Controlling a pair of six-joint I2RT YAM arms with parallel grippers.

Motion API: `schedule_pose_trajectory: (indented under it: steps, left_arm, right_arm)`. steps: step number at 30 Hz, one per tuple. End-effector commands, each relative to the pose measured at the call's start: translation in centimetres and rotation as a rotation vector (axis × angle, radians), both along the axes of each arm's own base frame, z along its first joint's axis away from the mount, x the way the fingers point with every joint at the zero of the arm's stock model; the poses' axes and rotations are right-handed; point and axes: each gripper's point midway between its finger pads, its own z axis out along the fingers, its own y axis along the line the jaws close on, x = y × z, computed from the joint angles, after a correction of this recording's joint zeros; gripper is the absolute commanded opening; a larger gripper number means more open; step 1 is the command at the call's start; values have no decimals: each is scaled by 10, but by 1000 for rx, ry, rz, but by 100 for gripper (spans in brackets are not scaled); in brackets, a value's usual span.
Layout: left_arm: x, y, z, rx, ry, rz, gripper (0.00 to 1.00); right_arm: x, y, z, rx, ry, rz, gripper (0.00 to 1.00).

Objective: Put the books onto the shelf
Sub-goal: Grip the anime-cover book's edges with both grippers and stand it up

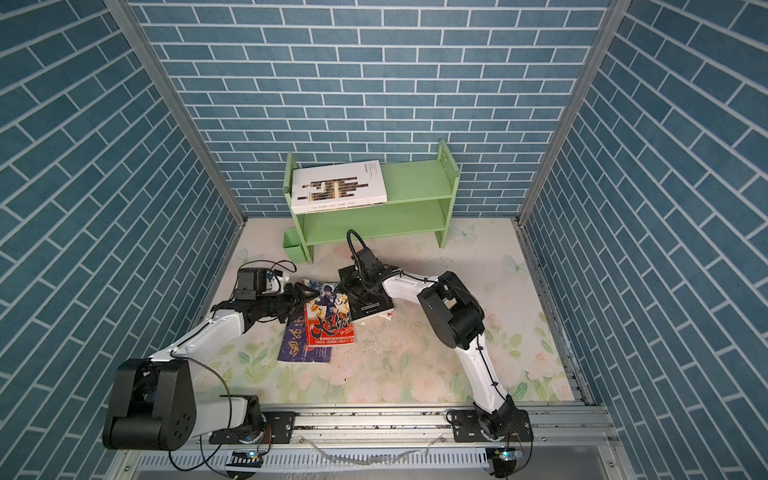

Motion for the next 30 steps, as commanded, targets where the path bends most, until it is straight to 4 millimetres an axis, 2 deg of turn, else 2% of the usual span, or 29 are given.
schedule_pose_trajectory:
  steps: [1, 5, 13, 14, 16, 19, 23, 30]
  left_arm:
    - [-10, 1, -8, 42, 26, -34, 47]
    - [-13, 4, -16, 55, 42, -15, 27]
    - [-14, 7, -14, 77, 54, -9, 12]
    - [-14, 7, -11, 81, 51, -9, 10]
    - [-16, 7, -6, 82, 48, -15, 7]
    - [-11, 2, 28, 62, -37, -50, 3]
    - [-16, -14, 88, -11, -198, -150, 0]
    - [-26, -32, 208, -101, -504, -292, 0]
  right_arm:
    - [-12, -7, -20, -37, 72, 4, 49]
    - [-10, -2, -13, -20, 62, 9, 49]
    - [-1, 2, 9, 6, 4, 6, 52]
    - [1, 2, 26, 24, -23, 3, 53]
    - [6, 0, 42, 38, -60, -6, 55]
    - [17, -8, 75, 60, -137, -37, 61]
    - [31, -28, 135, 102, -269, -100, 69]
    - [46, -86, 240, 168, -509, -248, 80]
